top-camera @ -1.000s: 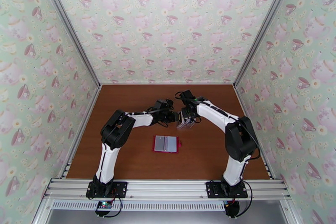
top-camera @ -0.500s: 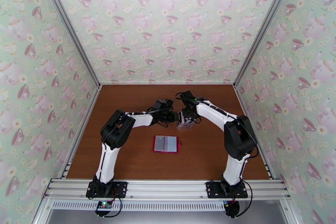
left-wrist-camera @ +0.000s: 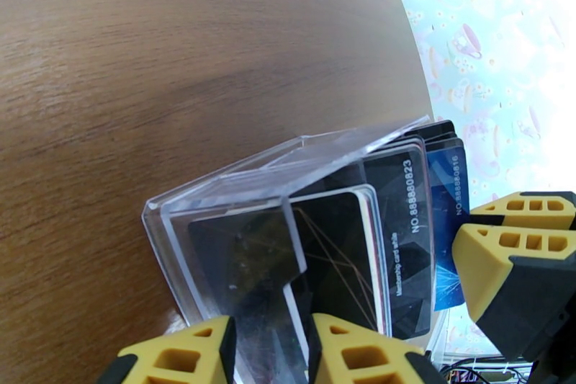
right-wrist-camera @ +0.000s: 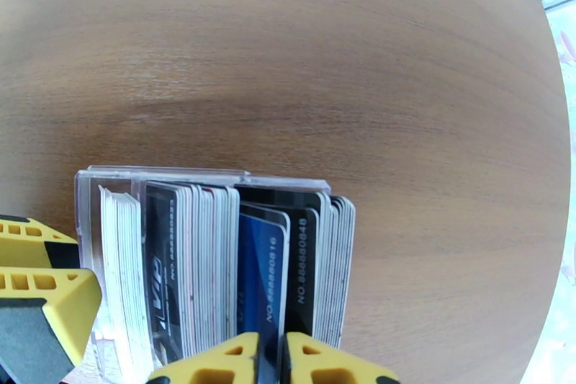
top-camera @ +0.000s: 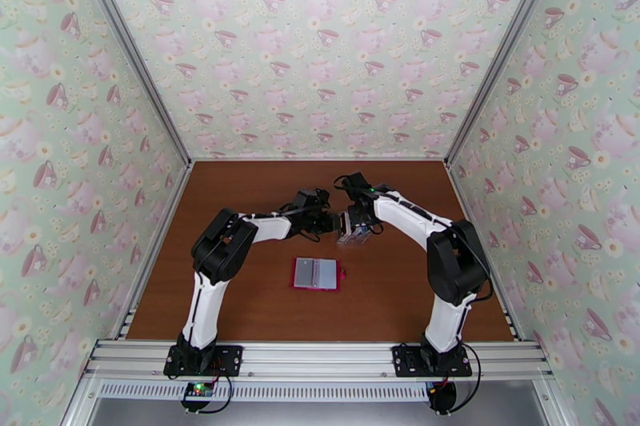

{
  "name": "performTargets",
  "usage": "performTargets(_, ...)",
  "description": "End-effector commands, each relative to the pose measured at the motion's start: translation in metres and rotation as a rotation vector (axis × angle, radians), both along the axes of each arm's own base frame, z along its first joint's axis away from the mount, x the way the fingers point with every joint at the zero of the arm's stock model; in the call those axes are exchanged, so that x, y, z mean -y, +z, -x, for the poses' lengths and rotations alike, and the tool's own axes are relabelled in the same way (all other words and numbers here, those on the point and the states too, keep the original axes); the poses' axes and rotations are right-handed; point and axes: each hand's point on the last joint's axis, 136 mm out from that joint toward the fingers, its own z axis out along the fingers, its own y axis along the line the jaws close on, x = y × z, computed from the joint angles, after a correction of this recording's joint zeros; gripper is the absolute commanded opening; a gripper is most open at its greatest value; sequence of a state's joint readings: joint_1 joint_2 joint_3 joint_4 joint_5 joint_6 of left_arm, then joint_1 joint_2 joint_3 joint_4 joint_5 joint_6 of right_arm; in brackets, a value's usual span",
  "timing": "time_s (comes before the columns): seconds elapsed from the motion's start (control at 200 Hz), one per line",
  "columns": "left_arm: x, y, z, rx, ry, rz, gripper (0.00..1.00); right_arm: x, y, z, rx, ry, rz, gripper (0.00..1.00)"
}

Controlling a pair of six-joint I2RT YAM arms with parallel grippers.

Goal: Put the credit cards into the card holder

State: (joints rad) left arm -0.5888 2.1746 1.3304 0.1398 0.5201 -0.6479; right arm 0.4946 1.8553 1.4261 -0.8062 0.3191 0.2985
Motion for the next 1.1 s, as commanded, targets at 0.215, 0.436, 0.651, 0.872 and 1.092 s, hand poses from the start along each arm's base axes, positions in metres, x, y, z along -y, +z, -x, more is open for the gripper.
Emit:
performTargets(0.215, -0.031, -0.072, 0.028, -0.188, 0.029, -0.151, 0.31, -0.001, 0.020, 0.001, 0.038, 0.009, -0.021, 0.18)
performTargets(0.436, -0.032, -0.072, 0.028, -0.187, 0.030, -0.151, 0.31, 0.010, 0.013, 0.000, 0.034, -0.010, 0.047, 0.26)
performTargets(0.651, -0.032, -0.071, 0.028, -0.187, 0.030, -0.149, 0.31, 0.013, 0.009, -0.001, 0.027, -0.014, 0.075, 0.41)
performTargets(0.872, -0.032, -0.072, 0.029, -0.189, 0.032, -0.153, 0.31, 0.021, -0.003, -0.004, 0.003, -0.035, 0.091, 0.43)
performTargets(1.092, -0.033, -0.074, 0.029, -0.194, 0.034, -0.159, 0.30, 0.027, -0.007, -0.007, -0.005, -0.057, 0.068, 0.43)
